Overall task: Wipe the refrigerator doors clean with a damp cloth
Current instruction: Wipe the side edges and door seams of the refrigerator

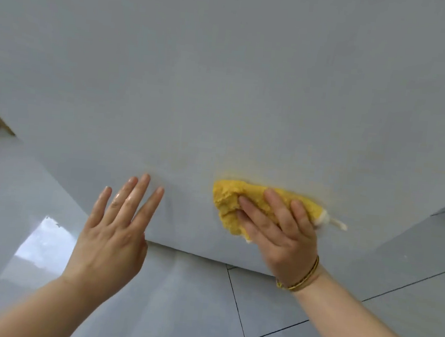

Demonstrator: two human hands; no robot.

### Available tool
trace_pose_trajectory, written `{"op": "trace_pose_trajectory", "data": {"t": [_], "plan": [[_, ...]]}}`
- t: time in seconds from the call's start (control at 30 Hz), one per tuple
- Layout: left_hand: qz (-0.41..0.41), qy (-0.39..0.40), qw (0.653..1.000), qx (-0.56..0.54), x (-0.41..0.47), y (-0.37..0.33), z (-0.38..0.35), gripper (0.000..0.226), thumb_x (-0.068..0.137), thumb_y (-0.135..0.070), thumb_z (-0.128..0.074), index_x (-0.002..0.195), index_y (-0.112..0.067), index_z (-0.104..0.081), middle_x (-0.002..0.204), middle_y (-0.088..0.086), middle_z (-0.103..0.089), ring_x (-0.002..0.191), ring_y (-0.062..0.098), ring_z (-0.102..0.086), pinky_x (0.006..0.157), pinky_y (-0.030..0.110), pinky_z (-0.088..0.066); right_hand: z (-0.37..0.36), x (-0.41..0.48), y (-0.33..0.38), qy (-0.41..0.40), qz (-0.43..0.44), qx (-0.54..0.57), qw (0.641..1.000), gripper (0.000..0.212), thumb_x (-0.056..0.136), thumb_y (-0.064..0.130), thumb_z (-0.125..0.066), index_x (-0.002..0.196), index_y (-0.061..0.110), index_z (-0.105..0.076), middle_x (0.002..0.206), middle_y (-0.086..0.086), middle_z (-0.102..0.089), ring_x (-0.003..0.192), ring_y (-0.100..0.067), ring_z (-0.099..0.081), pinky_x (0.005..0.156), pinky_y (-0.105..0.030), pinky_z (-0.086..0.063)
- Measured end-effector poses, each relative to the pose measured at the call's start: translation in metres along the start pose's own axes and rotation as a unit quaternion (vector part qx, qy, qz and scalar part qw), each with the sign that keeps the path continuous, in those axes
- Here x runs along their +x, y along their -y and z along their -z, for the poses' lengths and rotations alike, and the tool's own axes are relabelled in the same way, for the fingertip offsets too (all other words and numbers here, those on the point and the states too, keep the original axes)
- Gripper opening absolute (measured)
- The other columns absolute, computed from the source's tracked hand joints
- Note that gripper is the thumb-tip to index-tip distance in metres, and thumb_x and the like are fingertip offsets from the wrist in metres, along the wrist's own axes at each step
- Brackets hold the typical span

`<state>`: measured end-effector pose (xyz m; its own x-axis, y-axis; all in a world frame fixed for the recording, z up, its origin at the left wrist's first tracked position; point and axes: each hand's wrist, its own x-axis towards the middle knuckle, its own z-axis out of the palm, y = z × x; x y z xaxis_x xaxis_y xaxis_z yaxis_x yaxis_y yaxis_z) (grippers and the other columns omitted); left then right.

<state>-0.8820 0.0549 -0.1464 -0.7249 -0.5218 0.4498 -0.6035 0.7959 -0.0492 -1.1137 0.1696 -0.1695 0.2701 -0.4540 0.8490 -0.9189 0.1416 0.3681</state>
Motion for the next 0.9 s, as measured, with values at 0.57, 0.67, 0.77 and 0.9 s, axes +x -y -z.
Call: {"op": "trace_pose_trajectory", "data": {"t": [0.57,0.67,0.77,0.9], "plan": [[-0.098,-0.093,0.974,-0.183,0.025,-0.035,-0.006,0.067,0.073,-0.016,-0.038,0.138,-0.021,-0.021,0.155,0.000,0.001,0.143,0.011,0.005,0.115,0.038,-0.004,0.058,-0.041,-0.012,0.485,0.183,0.004,0.855,0.014,0.065,0.026,-0.062,0.059,0.033,-0.072,0.086,0.021,-0.071,0.090,-0.014,-0.068,0.115,-0.035,-0.003],[-0.119,-0.100,0.960,-0.235,0.038,-0.051,0.018,0.069,0.071,-0.014,-0.039,0.137,-0.021,-0.021,0.155,0.001,0.000,0.143,0.012,0.002,0.113,0.039,-0.008,0.096,-0.006,-0.034,0.408,0.046,0.013,0.912,0.036,0.081,0.013,-0.041,0.076,0.032,-0.072,0.097,0.012,-0.072,0.102,-0.022,-0.051,0.107,-0.033,-0.013],[-0.149,-0.134,0.944,-0.262,0.062,-0.072,0.045,0.070,0.071,-0.013,-0.040,0.137,-0.021,-0.021,0.147,0.002,-0.014,0.143,0.011,0.001,0.113,0.039,-0.010,0.128,0.023,-0.043,0.407,-0.074,0.035,0.910,0.038,0.070,0.013,-0.040,0.098,0.033,-0.054,0.114,0.012,-0.061,0.104,-0.020,-0.046,0.100,-0.028,-0.020],[-0.168,-0.181,0.927,-0.283,0.089,-0.106,0.069,0.066,0.074,-0.013,-0.042,0.136,-0.021,-0.022,0.146,0.002,-0.015,0.143,0.010,-0.001,0.114,0.037,-0.009,0.161,0.025,-0.052,0.327,-0.335,0.098,0.878,0.050,0.064,0.015,-0.040,0.105,0.040,-0.054,0.114,0.020,-0.061,0.103,-0.002,-0.052,0.088,-0.011,-0.037]]}}
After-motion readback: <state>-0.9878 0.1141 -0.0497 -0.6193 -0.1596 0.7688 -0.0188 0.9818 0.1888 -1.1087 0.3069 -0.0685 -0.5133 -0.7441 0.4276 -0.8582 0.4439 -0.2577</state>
